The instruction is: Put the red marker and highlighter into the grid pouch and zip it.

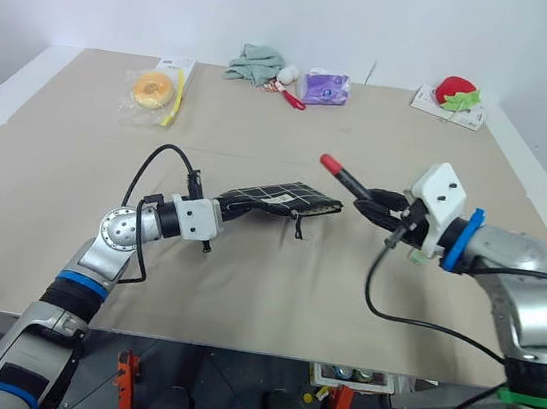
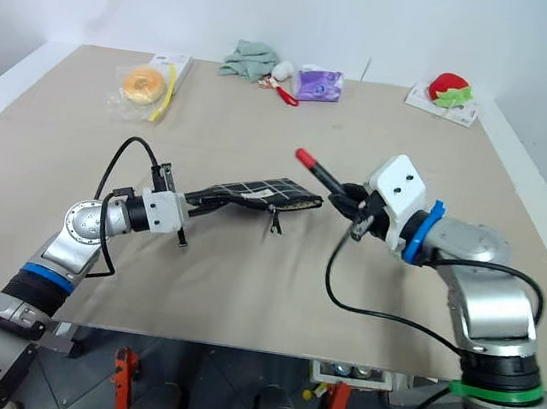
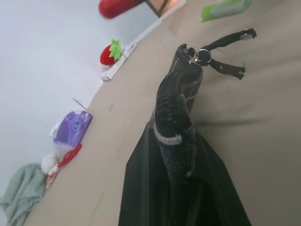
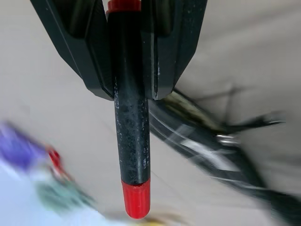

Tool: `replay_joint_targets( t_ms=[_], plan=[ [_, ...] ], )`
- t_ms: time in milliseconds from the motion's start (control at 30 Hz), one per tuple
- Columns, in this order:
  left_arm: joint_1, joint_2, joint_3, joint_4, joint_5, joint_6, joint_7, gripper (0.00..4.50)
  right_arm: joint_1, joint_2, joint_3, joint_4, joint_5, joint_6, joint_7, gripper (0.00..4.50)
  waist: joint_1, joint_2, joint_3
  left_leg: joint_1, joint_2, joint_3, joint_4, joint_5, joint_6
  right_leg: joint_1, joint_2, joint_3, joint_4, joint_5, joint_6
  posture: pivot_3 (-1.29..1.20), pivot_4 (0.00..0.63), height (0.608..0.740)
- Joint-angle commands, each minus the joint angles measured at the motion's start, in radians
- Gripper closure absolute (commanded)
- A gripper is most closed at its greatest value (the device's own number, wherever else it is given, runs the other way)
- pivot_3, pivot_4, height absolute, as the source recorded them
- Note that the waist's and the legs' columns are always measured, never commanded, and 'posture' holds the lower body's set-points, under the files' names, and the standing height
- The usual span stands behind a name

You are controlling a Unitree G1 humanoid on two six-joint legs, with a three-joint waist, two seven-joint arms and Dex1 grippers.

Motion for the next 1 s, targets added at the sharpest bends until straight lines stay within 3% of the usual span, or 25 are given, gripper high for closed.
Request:
replay_joint_targets(
  t_ms=[33,333,700,1000],
  plan=[
    [-0.019,0.001,0.026,-0.013,-0.017,-0.004,-0.003,4.5,-0.005,-0.077,0.023,0.035,-0.055,-0.079,0.085,3.97,0.001,-0.001,0.0,0.0,0.0,0.0,0.001,0.0,0.0,0.0,0.0,0.0,0.0,0.0,0.0,0.0,0.15,0.739],
    [-0.007,-0.003,0.031,-0.029,-0.014,0.0,0.001,4.5,-0.026,-0.107,0.107,0.122,-0.185,-0.154,0.118,3.97,-0.001,-0.001,0.001,0.0,0.0,0.001,0.002,0.0,0.0,0.0,0.0,0.0,0.0,0.001,-0.001,0.0,0.15,0.739],
    [-0.011,-0.021,0.013,-0.046,-0.028,0.008,-0.025,4.5,-0.136,-0.026,0.198,0.227,-0.291,-0.242,0.112,3.97,0.0,-0.001,0.001,0.0,0.0,0.001,0.002,0.0,-0.001,0.0,0.0,0.0,0.0,0.001,-0.001,0.0,0.15,0.739],
    [-0.022,-0.1,-0.001,-0.086,-0.09,0.079,-0.088,4.5,-0.194,0.042,0.254,0.186,-0.301,-0.253,0.159,3.97,0.001,-0.001,0.001,0.0,0.0,0.0,0.002,0.0,-0.001,0.0,0.0,0.0,0.0,0.001,-0.001,0.0,0.15,0.739]
  ],
)
